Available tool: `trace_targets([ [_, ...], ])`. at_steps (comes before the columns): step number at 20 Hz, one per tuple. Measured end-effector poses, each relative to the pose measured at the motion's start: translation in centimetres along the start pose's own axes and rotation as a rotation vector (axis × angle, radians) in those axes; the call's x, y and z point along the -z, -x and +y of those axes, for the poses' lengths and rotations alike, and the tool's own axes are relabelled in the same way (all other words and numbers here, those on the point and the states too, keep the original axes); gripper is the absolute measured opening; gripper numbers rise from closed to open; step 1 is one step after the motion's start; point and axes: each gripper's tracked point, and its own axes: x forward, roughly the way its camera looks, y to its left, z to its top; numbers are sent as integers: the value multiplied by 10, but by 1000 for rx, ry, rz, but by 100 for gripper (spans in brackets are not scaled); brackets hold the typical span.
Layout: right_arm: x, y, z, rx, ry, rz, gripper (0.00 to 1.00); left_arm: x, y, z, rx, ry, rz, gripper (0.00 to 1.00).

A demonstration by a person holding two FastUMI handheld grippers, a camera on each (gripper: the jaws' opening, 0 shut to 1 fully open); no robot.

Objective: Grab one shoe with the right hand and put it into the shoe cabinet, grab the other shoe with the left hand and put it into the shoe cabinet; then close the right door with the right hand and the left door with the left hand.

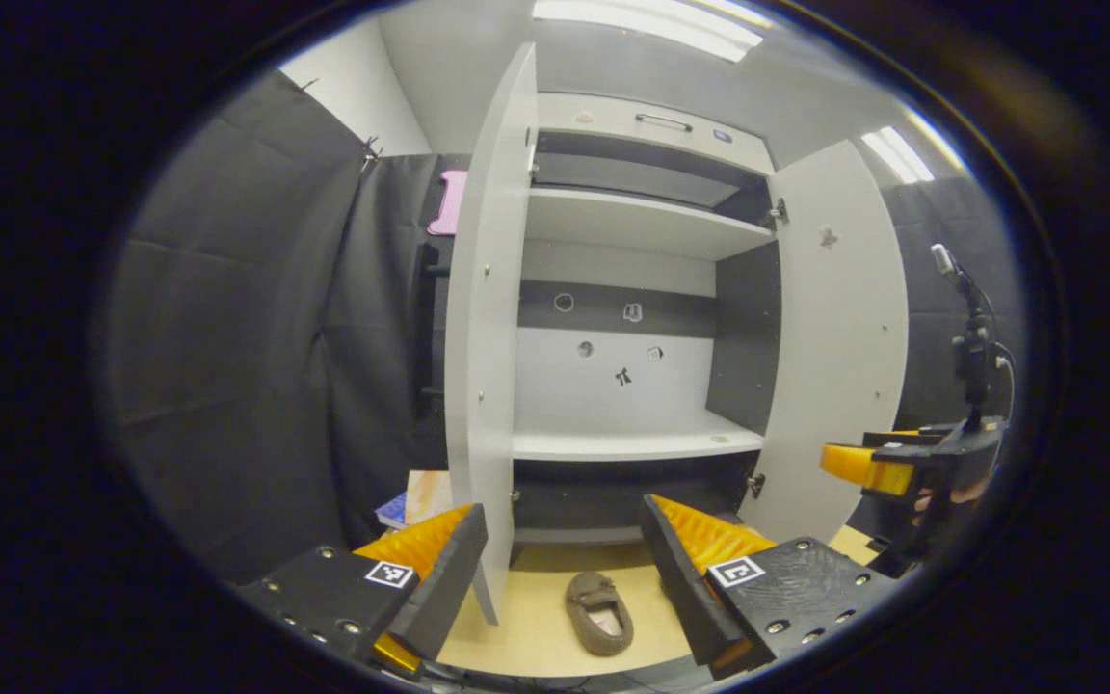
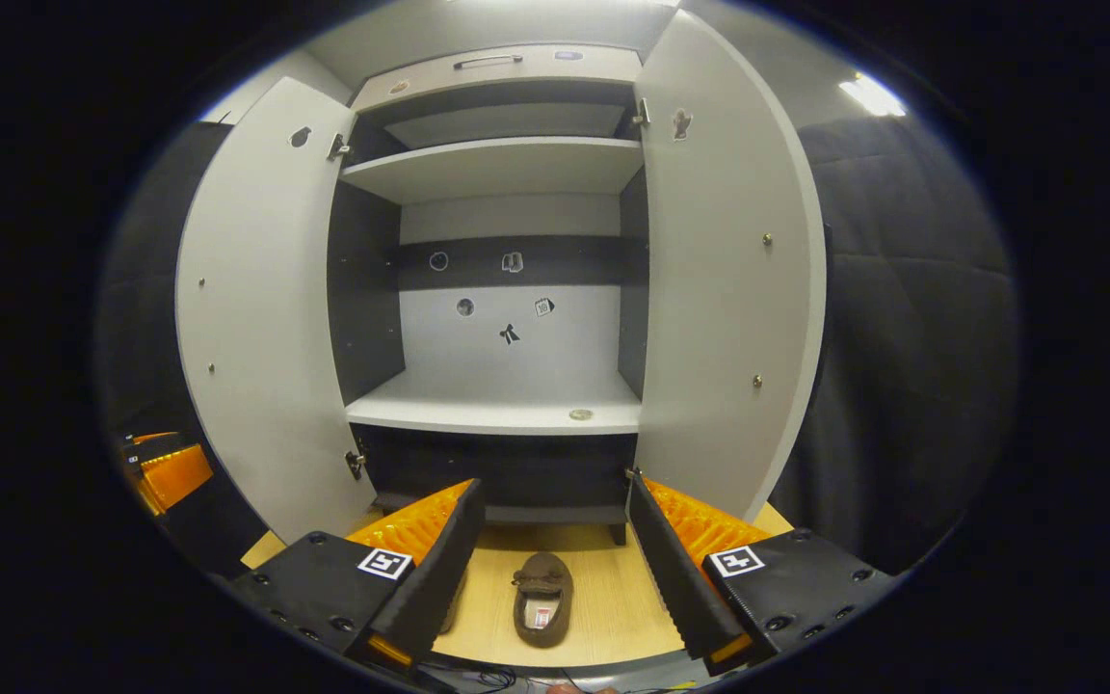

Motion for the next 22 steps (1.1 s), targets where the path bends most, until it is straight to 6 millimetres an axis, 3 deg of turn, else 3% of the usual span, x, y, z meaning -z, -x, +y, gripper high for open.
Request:
trace_targets([
  [1,2,0,3,6,25,11,92,5,2,-2,26,12,0,94],
  [5,24,-8,25,-32,14,95,98,28,3,-10,99,68,40,94],
  [8,48,-23,36,-63,-11,187,96,31,-3,-11,109,71,41,94],
  [13,102,-57,50,-145,-63,338,98,35,-18,2,36,74,58,94],
  [18,159,-87,71,-254,-112,512,96,50,-37,3,9,55,122,94],
  [19,174,-93,72,-263,-109,547,96,52,-40,2,-3,48,128,99],
  [21,200,-106,74,-280,-100,603,92,51,-44,-1,-22,36,124,94],
  [22,212,-113,74,-285,-92,628,96,51,-47,-2,-32,32,124,94],
])
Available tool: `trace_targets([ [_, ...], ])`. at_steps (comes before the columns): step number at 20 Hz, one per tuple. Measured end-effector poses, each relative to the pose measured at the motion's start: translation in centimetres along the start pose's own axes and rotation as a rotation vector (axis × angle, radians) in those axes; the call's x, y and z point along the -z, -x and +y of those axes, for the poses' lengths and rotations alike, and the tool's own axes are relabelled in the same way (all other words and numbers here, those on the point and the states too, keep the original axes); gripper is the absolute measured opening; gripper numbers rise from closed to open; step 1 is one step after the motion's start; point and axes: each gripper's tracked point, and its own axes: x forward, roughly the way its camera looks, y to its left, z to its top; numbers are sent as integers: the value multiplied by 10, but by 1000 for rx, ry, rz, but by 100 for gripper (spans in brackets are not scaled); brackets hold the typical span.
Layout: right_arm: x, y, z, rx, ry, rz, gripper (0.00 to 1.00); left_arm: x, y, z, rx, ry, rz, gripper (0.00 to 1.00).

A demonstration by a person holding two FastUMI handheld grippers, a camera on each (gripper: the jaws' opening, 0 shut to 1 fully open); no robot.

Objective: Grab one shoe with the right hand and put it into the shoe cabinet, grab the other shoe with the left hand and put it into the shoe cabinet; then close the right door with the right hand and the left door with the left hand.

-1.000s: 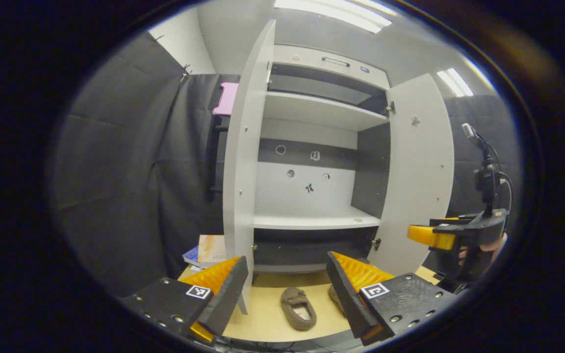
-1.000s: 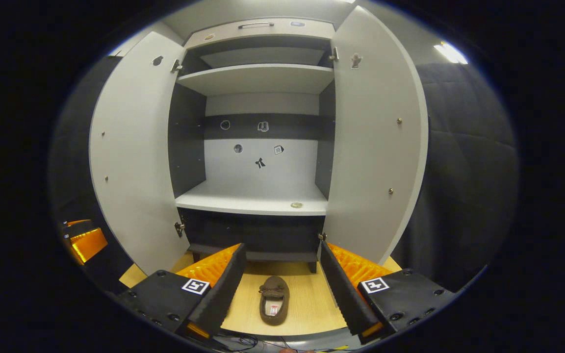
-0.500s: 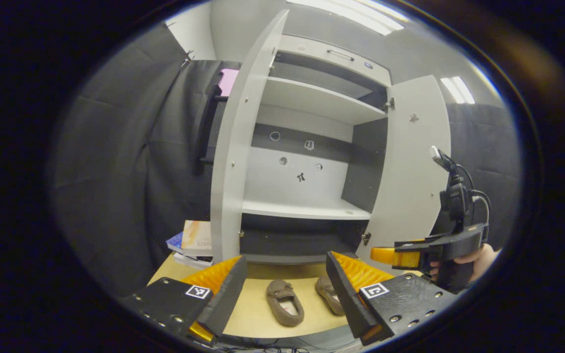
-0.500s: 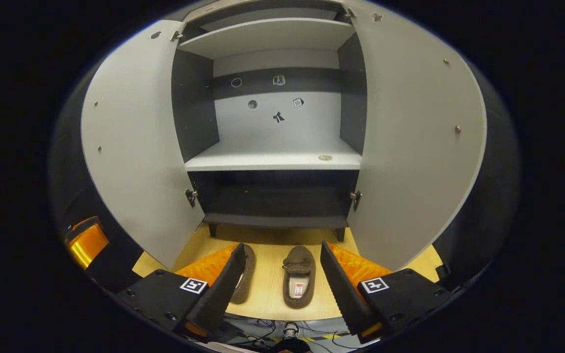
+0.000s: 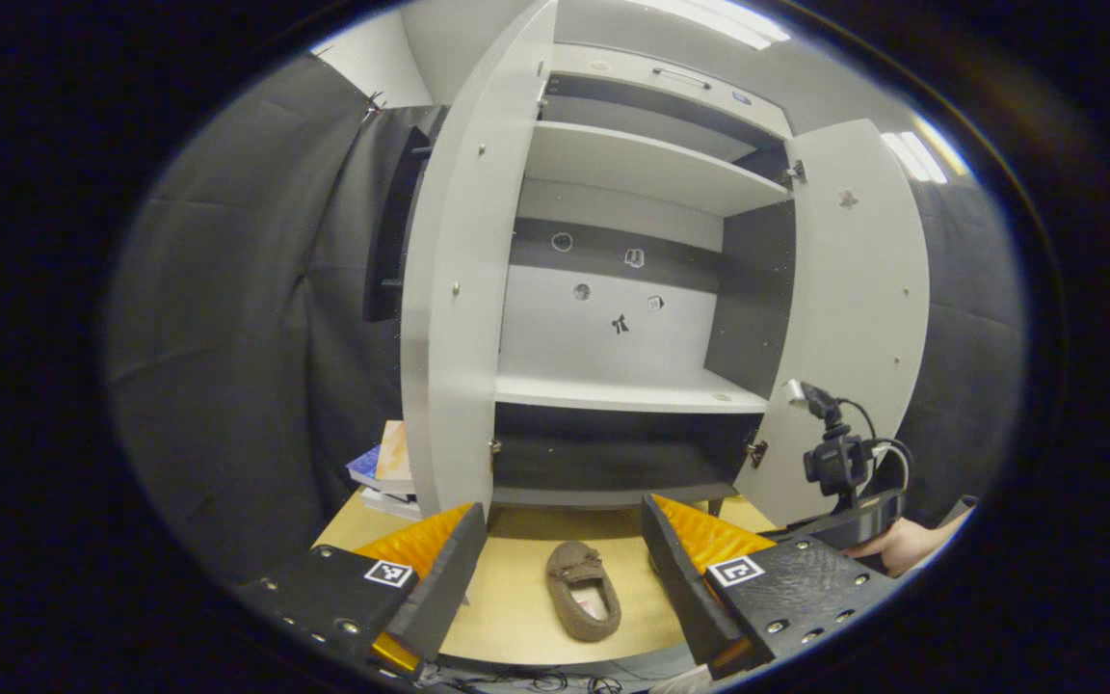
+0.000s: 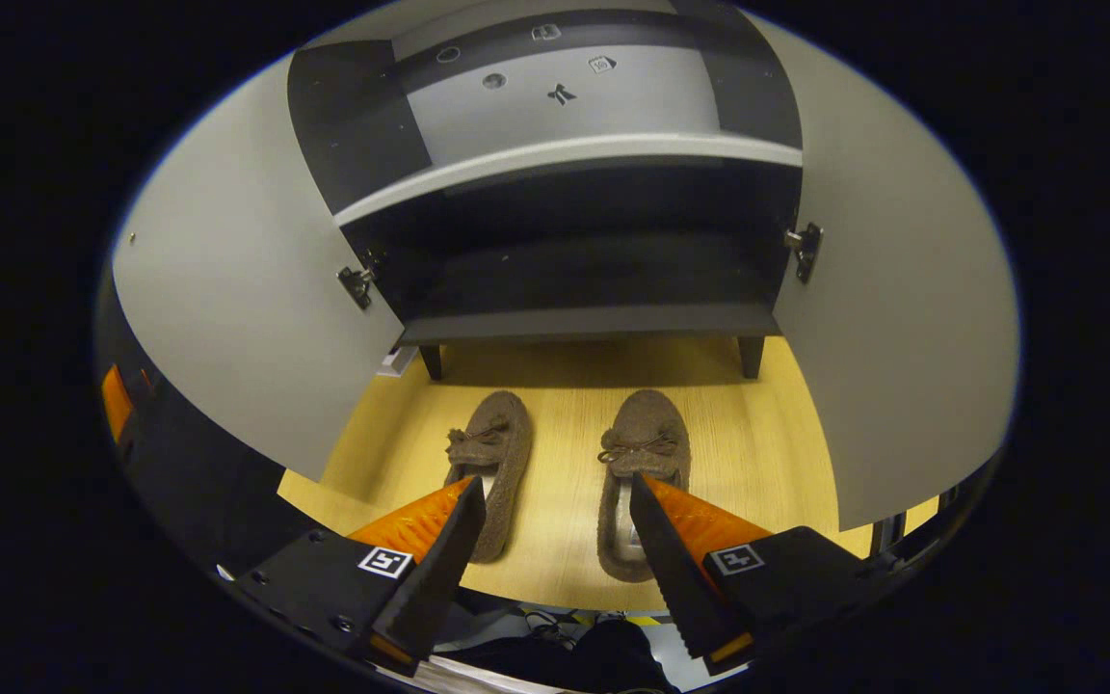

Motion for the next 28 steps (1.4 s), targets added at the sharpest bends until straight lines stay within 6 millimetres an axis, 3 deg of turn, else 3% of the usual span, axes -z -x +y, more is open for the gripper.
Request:
trace_targets([
  [1,8,-12,-6,-2,2,27,92,1,-2,-2,-13,-4,-1,99],
  [2,13,-22,-9,-4,1,52,96,2,-4,-5,-16,-10,1,94],
  [3,20,-33,-13,-8,0,76,92,2,-6,-9,-17,-20,3,89],
  [5,33,-52,-18,-14,-2,118,96,6,-9,-13,-30,-48,15,99],
  [7,45,-70,-21,-19,3,151,92,8,-13,-14,-54,-62,19,99],
  [8,49,-78,-22,-18,9,167,96,10,-14,-15,-67,-59,20,89],
  [9,53,-86,-24,-17,13,178,96,12,-14,-15,-80,-54,23,94],
  [15,44,-126,-35,17,27,162,96,16,-20,-12,-155,-7,25,94],
  [16,44,-132,-37,28,36,168,92,15,-22,-13,-160,-5,23,89],
  [17,47,-137,-38,41,47,174,96,16,-23,-14,-166,-6,24,94],
  [19,43,-145,-42,58,71,153,87,14,-27,-18,-174,-8,18,94],
  [20,42,-146,-46,70,96,140,89,12,-29,-21,-173,-8,10,94],
  [21,39,-148,-50,86,119,131,75,12,-30,-23,-174,-7,5,94],
  [22,38,-150,-56,107,137,129,75,13,-31,-25,-174,-6,4,94],
  [23,37,-150,-61,126,145,125,53,15,-33,-27,-171,-3,3,94],
  [24,38,-150,-61,127,145,125,43,16,-34,-29,-169,1,2,99],
  [25,38,-151,-61,121,150,129,36,17,-34,-31,-167,5,2,94],
  [26,39,-151,-61,116,157,137,33,17,-35,-31,-167,10,-1,99],
  [27,38,-148,-64,121,166,141,36,18,-35,-31,-165,16,-3,94],
  [28,40,-149,-64,119,170,146,23,17,-35,-31,-165,19,-7,94],
])
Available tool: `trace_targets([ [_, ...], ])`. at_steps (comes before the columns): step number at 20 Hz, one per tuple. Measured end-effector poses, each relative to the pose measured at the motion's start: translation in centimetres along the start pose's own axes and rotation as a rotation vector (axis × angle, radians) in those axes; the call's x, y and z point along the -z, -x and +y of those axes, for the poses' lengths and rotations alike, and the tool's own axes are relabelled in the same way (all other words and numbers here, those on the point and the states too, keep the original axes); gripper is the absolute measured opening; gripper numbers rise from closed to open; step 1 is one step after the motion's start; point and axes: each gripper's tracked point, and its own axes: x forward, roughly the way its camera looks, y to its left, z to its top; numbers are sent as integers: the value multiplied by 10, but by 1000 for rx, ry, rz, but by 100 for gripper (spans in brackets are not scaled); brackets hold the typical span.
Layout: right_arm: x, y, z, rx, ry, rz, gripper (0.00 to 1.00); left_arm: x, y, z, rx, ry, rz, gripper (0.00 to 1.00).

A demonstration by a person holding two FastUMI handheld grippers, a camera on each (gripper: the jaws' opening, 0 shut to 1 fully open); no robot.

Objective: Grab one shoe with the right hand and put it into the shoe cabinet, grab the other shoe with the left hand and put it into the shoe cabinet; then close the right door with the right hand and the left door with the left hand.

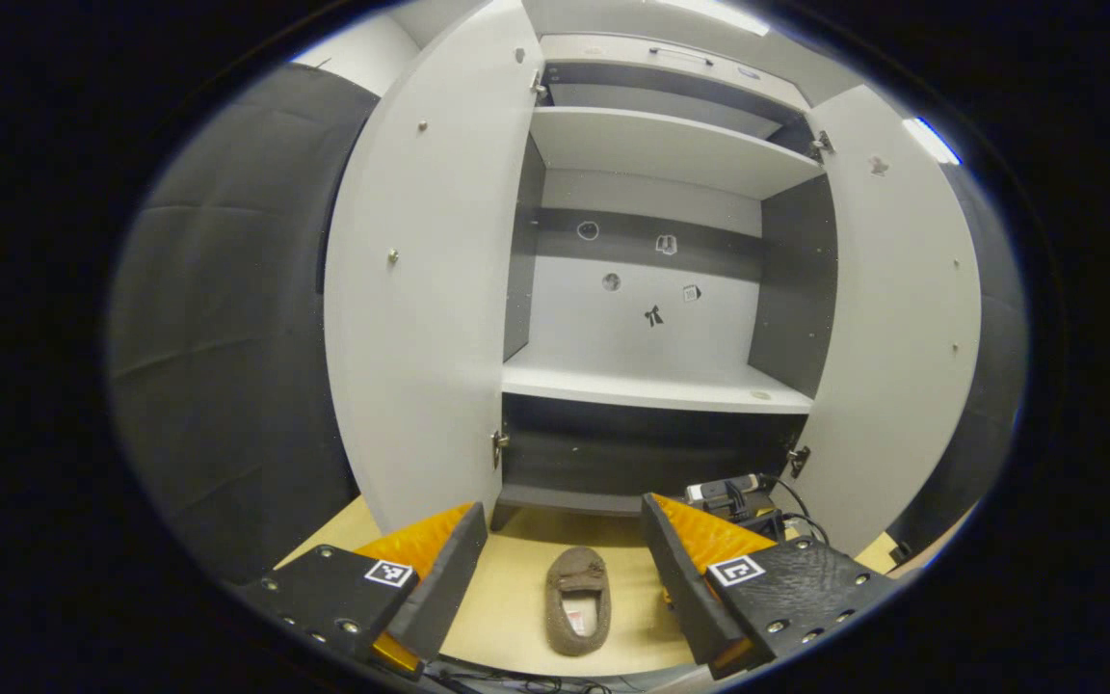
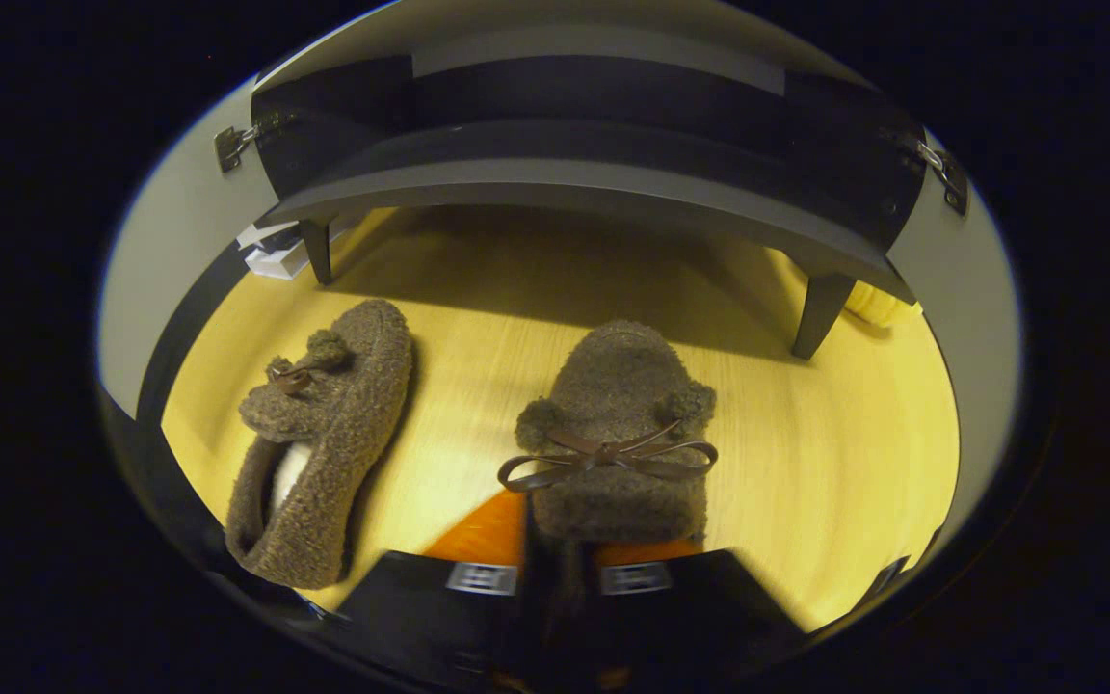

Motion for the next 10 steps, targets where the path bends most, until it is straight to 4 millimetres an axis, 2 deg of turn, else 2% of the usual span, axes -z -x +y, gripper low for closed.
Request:
trace_targets([
  [1,0,3,-2,-7,26,1,10,1,-1,0,0,2,-2,94],
  [2,-2,4,-2,-19,42,1,10,1,-1,0,0,4,-1,94],
  [3,5,-2,-1,-37,41,16,6,2,-2,0,2,6,0,94],
  [4,3,5,1,-59,35,24,3,1,-2,-1,5,9,-3,94],
  [6,1,16,2,-91,13,18,3,2,-3,-1,11,8,-2,94],
  [7,-5,23,0,-95,-1,-2,3,2,-3,-1,14,4,-2,89],
  [8,-11,31,-1,-108,-18,-18,3,2,-3,-1,16,-1,-4,94],
  [10,-18,48,3,-137,-56,-32,2,2,-5,-2,22,-5,-3,94],
])
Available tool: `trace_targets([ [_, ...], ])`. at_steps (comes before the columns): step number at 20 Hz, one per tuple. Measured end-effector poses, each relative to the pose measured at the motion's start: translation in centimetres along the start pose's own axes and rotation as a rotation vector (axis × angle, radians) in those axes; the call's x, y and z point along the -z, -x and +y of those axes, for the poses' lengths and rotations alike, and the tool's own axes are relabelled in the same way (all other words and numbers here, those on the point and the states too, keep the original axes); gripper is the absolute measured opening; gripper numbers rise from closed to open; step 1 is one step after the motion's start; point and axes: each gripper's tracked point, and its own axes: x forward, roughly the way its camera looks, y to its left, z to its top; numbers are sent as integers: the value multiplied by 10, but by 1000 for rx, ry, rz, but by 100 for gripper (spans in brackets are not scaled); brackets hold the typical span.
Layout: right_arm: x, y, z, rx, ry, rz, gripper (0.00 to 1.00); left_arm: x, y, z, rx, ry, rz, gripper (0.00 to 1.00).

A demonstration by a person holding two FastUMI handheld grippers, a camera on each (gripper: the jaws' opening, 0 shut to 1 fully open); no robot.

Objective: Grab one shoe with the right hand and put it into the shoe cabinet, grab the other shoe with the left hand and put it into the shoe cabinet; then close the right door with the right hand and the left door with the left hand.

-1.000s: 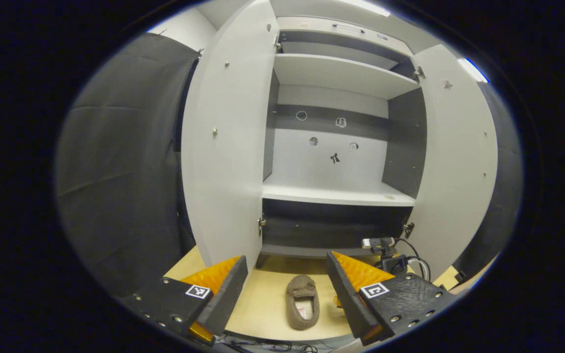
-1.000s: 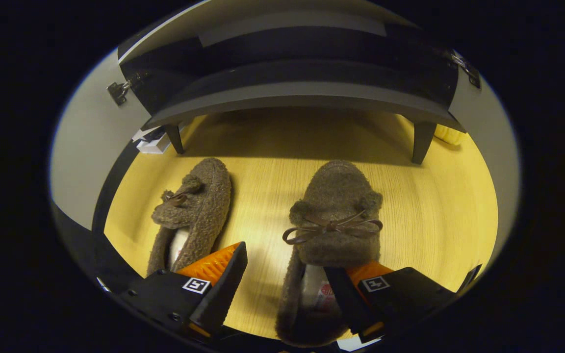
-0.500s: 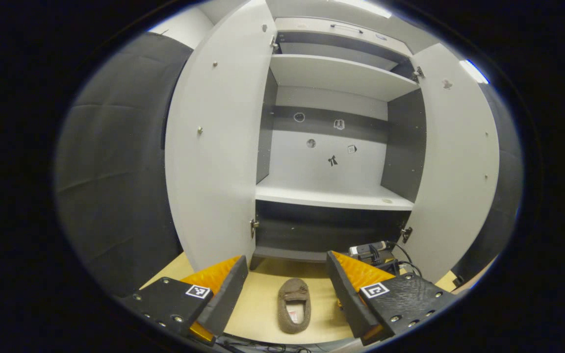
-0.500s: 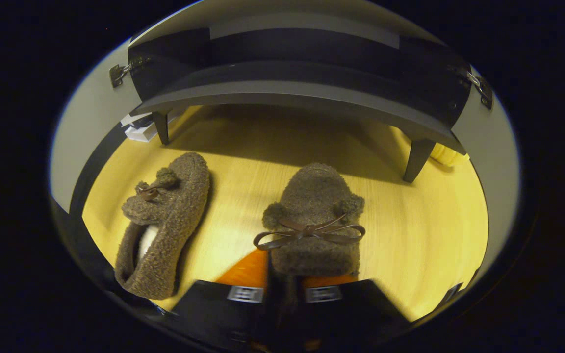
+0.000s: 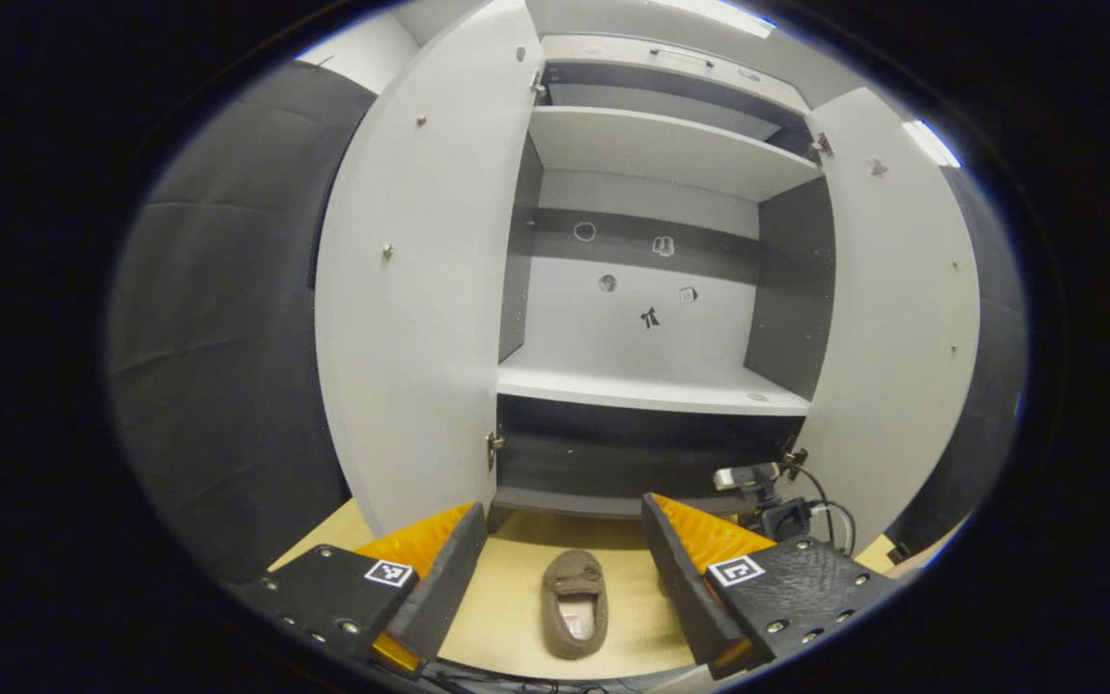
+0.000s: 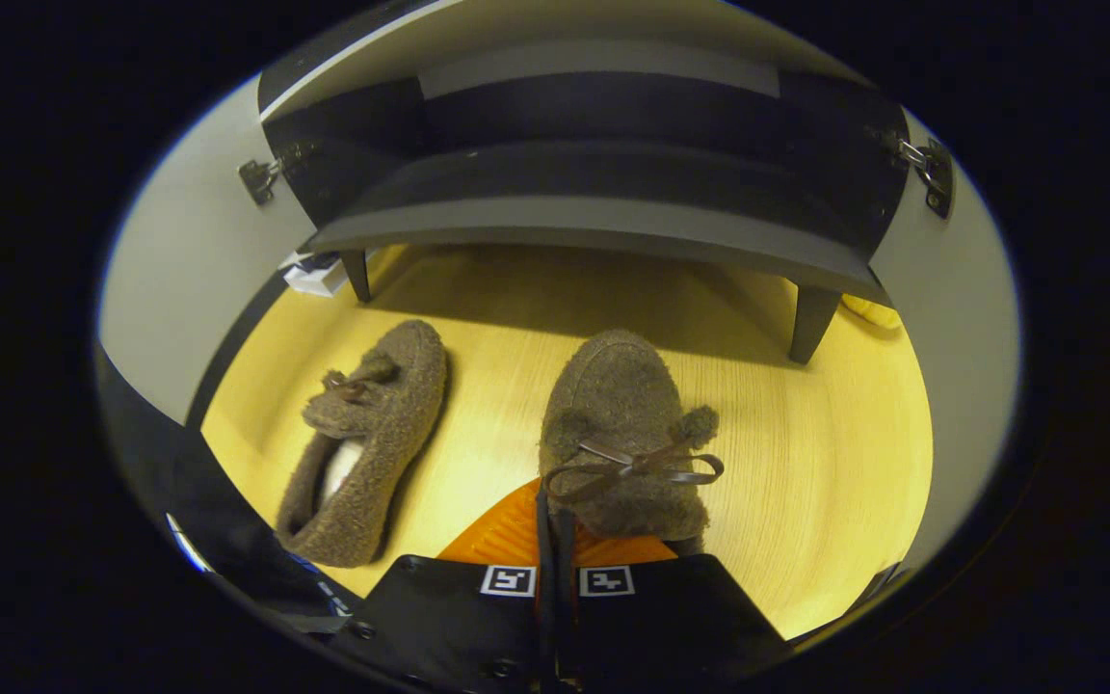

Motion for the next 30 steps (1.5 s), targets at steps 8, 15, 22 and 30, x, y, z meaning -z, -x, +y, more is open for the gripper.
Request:
trace_targets([
  [8,-36,78,15,-51,56,-104,0,-5,-17,-4,36,-23,-14,99],
  [15,-100,158,51,-104,140,-301,2,-2,-30,-14,83,-28,1,89],
  [22,-173,216,74,-160,153,-469,2,-5,-33,-21,101,-37,-11,94],
  [30,-278,229,65,-128,130,-646,2,-10,-31,-19,92,-61,-30,94],
])
